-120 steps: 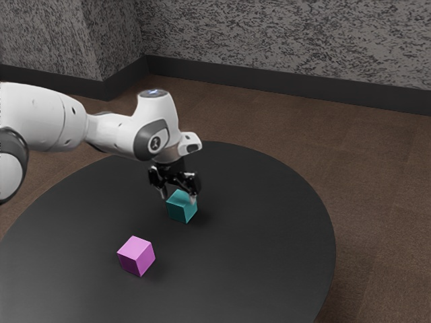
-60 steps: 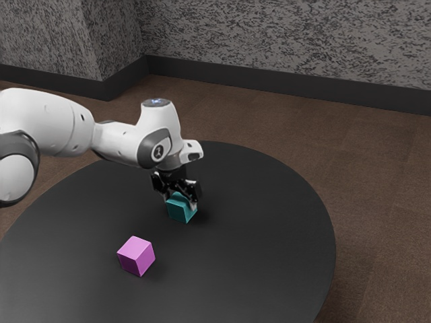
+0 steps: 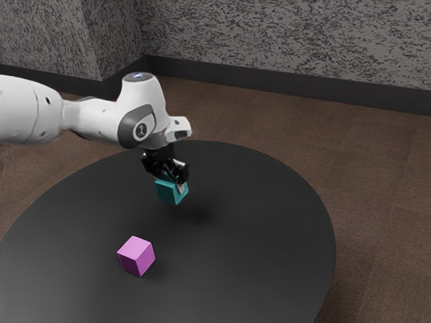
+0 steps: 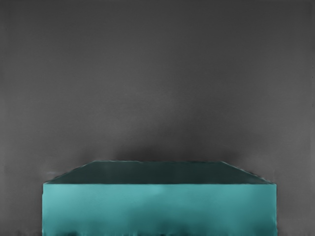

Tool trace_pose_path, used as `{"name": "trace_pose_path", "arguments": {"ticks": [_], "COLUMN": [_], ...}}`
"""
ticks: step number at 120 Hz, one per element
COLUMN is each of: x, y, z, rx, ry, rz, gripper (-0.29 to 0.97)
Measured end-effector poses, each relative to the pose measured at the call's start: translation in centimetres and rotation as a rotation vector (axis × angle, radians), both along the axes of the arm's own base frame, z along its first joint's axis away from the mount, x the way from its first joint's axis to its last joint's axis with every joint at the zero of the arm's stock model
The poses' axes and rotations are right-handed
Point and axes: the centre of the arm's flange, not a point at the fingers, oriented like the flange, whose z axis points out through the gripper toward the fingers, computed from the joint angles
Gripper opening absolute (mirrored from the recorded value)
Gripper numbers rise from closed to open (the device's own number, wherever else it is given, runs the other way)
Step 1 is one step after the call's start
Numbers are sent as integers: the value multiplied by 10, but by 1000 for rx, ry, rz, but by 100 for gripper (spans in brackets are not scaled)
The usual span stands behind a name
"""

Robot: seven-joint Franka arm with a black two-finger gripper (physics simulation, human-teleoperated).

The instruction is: Pick up the blue block with one arm, and put the blue block on the pink block with one arm

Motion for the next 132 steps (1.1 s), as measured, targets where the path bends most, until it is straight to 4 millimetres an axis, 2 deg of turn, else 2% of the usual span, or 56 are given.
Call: {"name": "trace_pose_path", "arguments": {"ticks": [9, 23, 31, 44, 54, 73, 88, 104, 106, 112, 119, 125, 132], "x": [-40, -103, -130, -157, -165, -167, -166, -163, -161, -142, -112, -96, -78], "y": [-1, -1, 0, 1, 1, 2, 0, 0, 0, -1, 3, 23, 50], "z": [17, 21, 17, 3, -4, -8, -8, -4, 0, 33, 95, 138, 178], "rx": [2, 3, 2, 2, 2, 1, -1, -2, -3, -9, -42, -75, -100], "ry": [-5, 0, 9, 41, 55, 61, 61, 52, 46, 2, -62, -85, -88], "rz": [0, 11, 25, 50, 67, 94, 94, 95, 94, 95, 118, 162, 207], "gripper": [35, 35, 35, 35, 35, 35, 49, 58, 59, 61, 62, 63, 65]}}
